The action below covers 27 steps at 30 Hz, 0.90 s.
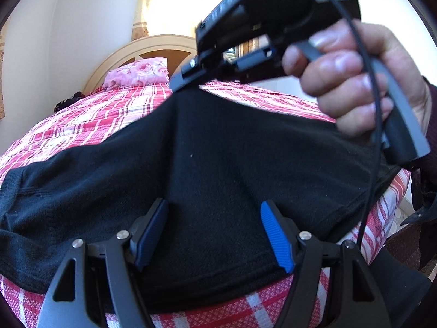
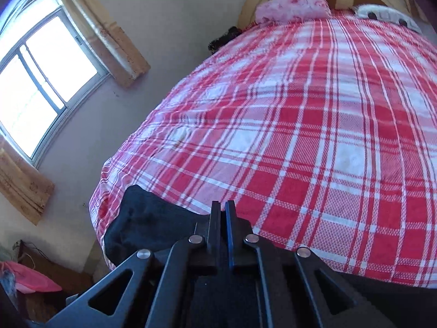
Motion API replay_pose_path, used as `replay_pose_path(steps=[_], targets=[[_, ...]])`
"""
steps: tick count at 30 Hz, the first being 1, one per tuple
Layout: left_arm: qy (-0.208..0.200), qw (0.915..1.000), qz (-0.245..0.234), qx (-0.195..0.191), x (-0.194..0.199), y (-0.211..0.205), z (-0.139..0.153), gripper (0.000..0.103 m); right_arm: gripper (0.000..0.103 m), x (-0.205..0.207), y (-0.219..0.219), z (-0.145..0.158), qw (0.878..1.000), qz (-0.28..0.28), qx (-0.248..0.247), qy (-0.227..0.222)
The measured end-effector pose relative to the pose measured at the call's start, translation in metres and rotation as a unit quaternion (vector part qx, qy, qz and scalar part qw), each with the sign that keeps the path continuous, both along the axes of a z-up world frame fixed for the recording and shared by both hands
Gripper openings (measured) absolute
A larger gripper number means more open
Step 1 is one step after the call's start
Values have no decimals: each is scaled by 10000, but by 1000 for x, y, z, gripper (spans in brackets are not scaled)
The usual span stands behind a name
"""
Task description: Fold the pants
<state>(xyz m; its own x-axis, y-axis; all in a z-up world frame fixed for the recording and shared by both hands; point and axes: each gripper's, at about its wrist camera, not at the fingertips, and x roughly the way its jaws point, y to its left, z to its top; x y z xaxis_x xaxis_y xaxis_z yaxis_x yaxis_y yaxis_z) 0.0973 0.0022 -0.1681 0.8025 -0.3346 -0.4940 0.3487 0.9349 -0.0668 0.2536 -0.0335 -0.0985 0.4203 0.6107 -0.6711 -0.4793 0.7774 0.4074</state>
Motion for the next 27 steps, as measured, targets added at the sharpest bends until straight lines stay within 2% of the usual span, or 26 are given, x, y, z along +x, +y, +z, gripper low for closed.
replay_pose_path(steps=[3, 8, 11, 12, 13, 15, 19, 22, 27], targets=[[7, 10000, -3, 9, 0, 0, 0, 73, 2, -3, 5, 5, 9996, 51, -198, -210], [6, 10000, -21, 10, 0, 0, 0, 73, 2, 22, 1, -46, 9966, -158, -677, 444], [-12, 10000, -38, 18, 0, 0, 0, 73, 4, 27, -6, -62, 9958, -227, -475, 747], [-23, 10000, -41, 39, -2, -1, 0, 73, 10, 28, -9, -62, 9954, -275, -445, 805], [-37, 10000, -49, 67, -2, -1, 0, 73, 24, 28, -10, -61, 9950, -339, -505, 788], [-40, 10000, -52, 71, -3, -2, 0, 73, 37, 22, -15, -52, 9942, -467, -755, 611], [-63, 10000, -35, 57, -4, -2, 0, 73, 39, -3, -42, -29, 9951, -546, -791, 215], [-92, 9999, -14, 92, -5, -3, -1, 73, 44, -21, -73, -24, 9960, -715, -494, 187], [-123, 9998, -11, 130, -5, -2, -2, 73, 44, -47, -116, -35, 9928, -1126, -287, 278]])
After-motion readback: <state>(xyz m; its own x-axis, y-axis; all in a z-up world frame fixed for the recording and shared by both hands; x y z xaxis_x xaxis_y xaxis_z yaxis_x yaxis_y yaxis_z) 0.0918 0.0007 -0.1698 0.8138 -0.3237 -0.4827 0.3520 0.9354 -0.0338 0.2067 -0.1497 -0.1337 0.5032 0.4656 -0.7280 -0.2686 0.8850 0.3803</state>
